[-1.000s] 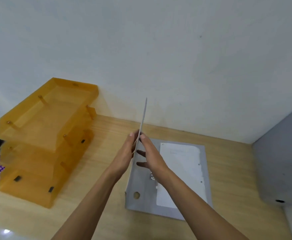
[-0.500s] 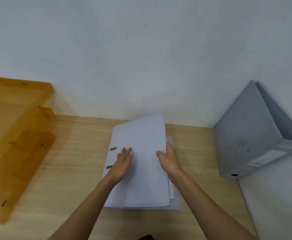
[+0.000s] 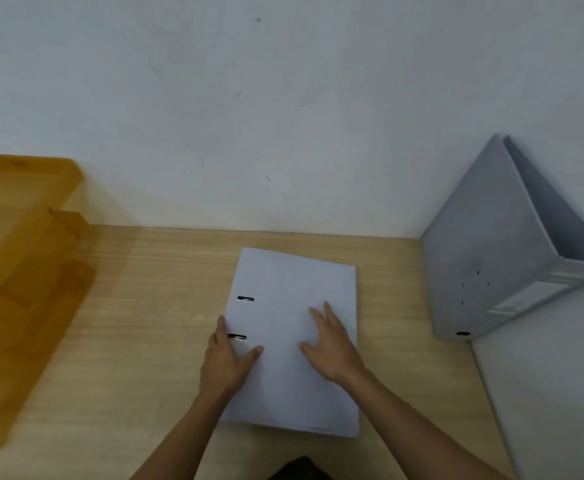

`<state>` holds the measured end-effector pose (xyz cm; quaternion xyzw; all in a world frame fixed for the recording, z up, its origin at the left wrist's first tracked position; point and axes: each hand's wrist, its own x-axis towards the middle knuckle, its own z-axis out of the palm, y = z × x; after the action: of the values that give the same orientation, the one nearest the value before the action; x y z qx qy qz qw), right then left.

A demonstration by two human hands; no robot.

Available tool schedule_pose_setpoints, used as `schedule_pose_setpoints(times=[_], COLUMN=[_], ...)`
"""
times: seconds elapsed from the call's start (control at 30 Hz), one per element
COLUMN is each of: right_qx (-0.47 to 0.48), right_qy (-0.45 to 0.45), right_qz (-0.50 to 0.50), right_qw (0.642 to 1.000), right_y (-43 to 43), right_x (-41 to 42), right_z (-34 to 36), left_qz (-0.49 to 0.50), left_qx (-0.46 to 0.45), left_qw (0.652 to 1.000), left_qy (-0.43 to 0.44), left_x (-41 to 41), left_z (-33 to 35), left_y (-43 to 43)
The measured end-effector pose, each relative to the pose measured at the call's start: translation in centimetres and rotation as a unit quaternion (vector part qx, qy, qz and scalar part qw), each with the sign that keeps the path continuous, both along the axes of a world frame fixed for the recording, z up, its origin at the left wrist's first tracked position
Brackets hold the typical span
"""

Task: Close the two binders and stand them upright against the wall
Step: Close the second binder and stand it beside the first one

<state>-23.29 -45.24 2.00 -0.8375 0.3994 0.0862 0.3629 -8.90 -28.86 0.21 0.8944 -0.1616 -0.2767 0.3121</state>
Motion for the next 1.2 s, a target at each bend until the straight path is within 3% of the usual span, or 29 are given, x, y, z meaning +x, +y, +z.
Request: schedule_pose_setpoints(times=[0.23, 0.43, 0.6, 0.7, 0.83, 1.03, 1.2], right_qx=[0.084, 0.156, 0.197, 0.222, 0.249, 0.276, 0.177], right_qy=[0.084, 0.057, 0.047, -0.014, -0.111, -0.251, -0.364], right_qz=[0.060, 0.004, -0.061, -0.116, -0.165, -0.173, -0.107], right_qw=[0.991, 0.986, 0.977, 0.968, 0.948, 0.912, 0.908], right_y=[1.7, 1.1, 1.7, 0.9, 0.3, -1.1, -3.7], right_x=[-1.5, -1.1, -1.4, -2.0, -1.8, -3.0, -6.4], right_z=[-3.0, -1.9, -0.5, 1.0, 3.8, 8.4, 12.2], left_qz=[-0.035, 0.097, 0.128, 0.111, 0.048, -0.102, -0.233], left_qx=[0.002, -0.021, -0.156, -0.253, -0.301, -0.296, -0.333], left_qw=[0.997, 0.980, 0.903, 0.844, 0.788, 0.844, 0.862], left_qy=[0.074, 0.174, 0.379, 0.459, 0.535, 0.435, 0.304], left_x=[-0.9, 0.3, -1.0, -2.2, -4.1, -5.9, -7.0], left_z=[0.0, 0.4, 2.0, 2.9, 5.7, 10.3, 12.7], left_y=[0.8, 0.1, -0.6, -1.5, -3.5, -7.0, -9.5])
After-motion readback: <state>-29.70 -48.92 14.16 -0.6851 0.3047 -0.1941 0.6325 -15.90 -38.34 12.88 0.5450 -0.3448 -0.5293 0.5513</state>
